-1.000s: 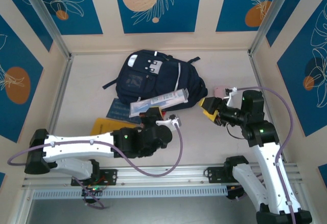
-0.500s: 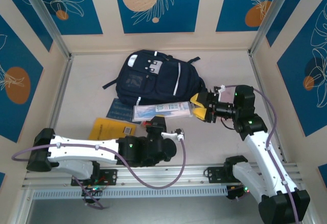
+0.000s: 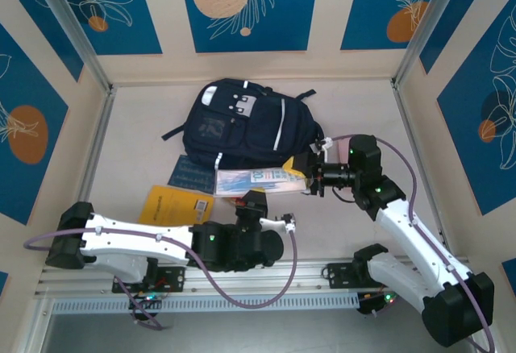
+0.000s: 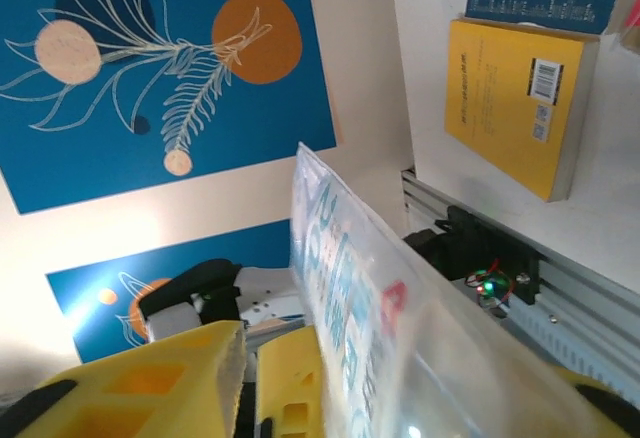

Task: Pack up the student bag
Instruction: Pass the loose stationery.

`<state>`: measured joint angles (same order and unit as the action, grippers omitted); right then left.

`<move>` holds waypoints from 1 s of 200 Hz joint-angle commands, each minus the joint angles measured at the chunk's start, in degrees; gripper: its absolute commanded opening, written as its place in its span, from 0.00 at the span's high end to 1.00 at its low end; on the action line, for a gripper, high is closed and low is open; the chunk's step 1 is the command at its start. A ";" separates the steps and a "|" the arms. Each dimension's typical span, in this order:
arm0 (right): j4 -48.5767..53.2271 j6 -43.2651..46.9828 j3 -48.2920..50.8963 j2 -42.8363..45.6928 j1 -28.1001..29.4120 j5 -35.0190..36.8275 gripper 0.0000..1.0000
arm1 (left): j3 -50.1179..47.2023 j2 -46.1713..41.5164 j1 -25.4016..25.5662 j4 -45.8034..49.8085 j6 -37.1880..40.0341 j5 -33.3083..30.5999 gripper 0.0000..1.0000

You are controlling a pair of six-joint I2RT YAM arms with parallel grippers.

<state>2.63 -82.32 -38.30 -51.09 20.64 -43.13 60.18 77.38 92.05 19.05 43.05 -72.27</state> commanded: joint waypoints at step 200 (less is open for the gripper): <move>37.81 33.69 2.35 15.46 -13.88 27.04 0.93 | 22.54 5.59 -25.91 23.77 -43.68 40.98 0.25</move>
<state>34.61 -55.72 -35.57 -37.36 7.03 -22.28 75.53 79.42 73.84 37.23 13.52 -46.78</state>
